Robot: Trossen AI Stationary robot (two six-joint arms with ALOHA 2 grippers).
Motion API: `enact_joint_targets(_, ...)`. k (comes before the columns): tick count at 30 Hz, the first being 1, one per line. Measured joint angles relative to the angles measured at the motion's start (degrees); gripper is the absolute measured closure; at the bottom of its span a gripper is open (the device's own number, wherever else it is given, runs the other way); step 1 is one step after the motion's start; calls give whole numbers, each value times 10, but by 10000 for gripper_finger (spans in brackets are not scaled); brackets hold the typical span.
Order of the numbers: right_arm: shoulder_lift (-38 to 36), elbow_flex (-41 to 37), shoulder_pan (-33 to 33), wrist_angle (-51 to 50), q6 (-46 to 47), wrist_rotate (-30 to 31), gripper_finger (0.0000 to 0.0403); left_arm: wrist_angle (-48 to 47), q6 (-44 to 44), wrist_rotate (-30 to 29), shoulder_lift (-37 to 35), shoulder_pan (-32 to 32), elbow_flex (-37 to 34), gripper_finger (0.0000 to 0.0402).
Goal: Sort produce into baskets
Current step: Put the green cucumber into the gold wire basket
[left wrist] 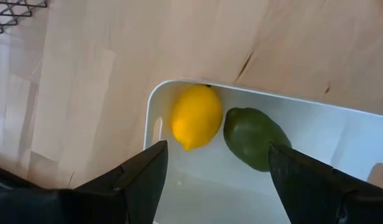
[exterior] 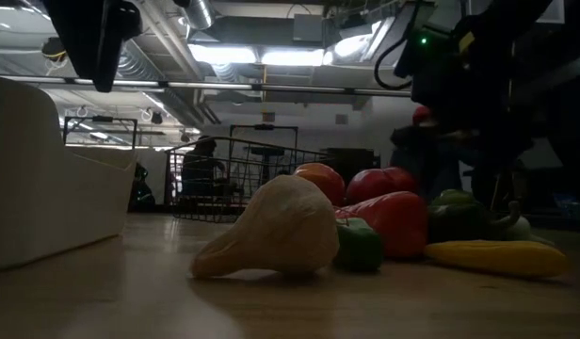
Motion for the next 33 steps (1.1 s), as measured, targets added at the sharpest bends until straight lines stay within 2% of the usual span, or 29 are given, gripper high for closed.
enact_joint_targets(6, 21, 0, 2, 0, -10, -2, 100, 6, 0, -3, 0, 0, 0, 132)
enact_joint_targets(12, 55, 0, 35, 4, -31, -2, 100, 6, 0, -5, 0, 0, 0, 132)
enact_joint_targets(20, 89, 0, 74, 19, -30, 54, 101, 8, -1, -8, 0, 0, 0, 132)
enact_joint_targets(24, 90, 0, 80, 21, -30, 63, 123, 8, 0, -9, 0, 0, 0, 132)
enact_joint_targets(33, 90, 0, 78, 20, -21, 67, 203, 12, -2, -10, 0, 0, 0, 132)
